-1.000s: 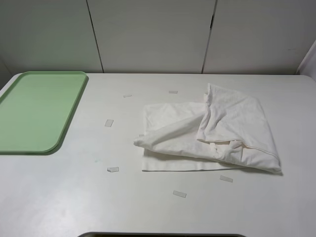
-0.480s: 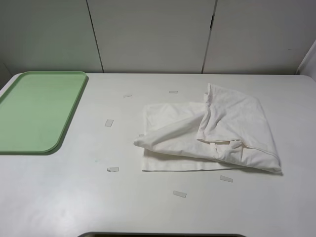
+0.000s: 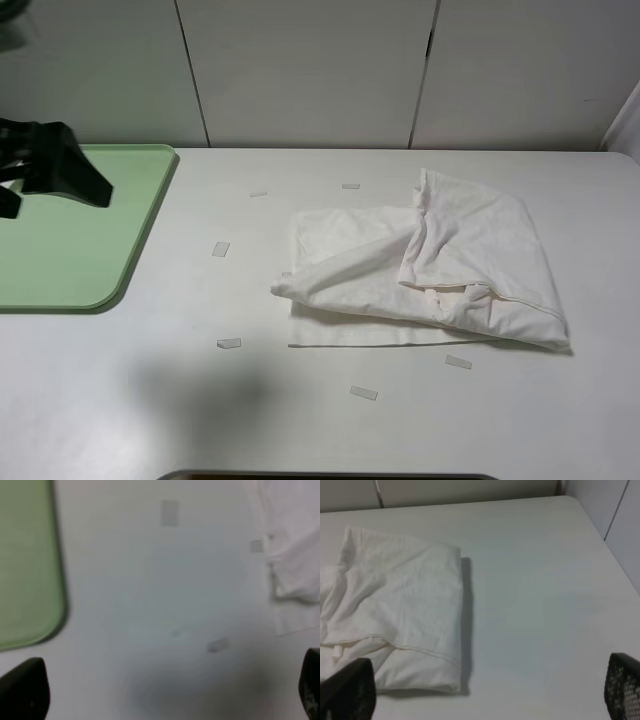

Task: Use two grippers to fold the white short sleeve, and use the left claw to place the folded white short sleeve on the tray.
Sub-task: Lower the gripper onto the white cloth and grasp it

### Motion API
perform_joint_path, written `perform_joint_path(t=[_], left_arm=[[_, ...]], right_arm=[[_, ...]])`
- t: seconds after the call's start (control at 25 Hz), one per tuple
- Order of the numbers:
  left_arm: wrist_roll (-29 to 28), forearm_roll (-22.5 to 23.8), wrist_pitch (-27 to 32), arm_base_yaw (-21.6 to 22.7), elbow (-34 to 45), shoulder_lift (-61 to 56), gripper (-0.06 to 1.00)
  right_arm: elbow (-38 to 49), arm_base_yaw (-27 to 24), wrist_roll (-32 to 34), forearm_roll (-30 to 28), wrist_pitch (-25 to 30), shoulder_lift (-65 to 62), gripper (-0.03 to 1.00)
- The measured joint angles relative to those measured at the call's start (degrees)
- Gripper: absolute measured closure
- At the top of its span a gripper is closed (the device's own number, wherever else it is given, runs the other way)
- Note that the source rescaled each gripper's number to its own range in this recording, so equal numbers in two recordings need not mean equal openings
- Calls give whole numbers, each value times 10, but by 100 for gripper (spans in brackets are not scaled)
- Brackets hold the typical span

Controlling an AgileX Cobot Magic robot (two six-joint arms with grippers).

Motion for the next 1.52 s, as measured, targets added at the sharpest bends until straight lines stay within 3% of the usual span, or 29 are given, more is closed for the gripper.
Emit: perform_joint_path(t=[0.6, 0.88, 1.08, 1.52], left_arm=[[4, -144, -233, -185, 0, 261, -5], [4, -202, -305, -233, 0, 333, -5], [4, -238, -329, -258, -19, 382, -5], [2, -248, -336, -295, -107, 482, -6]], right_arm=[[0, 0, 0, 0, 0, 0, -3], [0, 0, 0, 0, 0, 0, -3], [0, 0, 0, 0, 0, 0, -3], [0, 0, 0, 0, 0, 0, -3]])
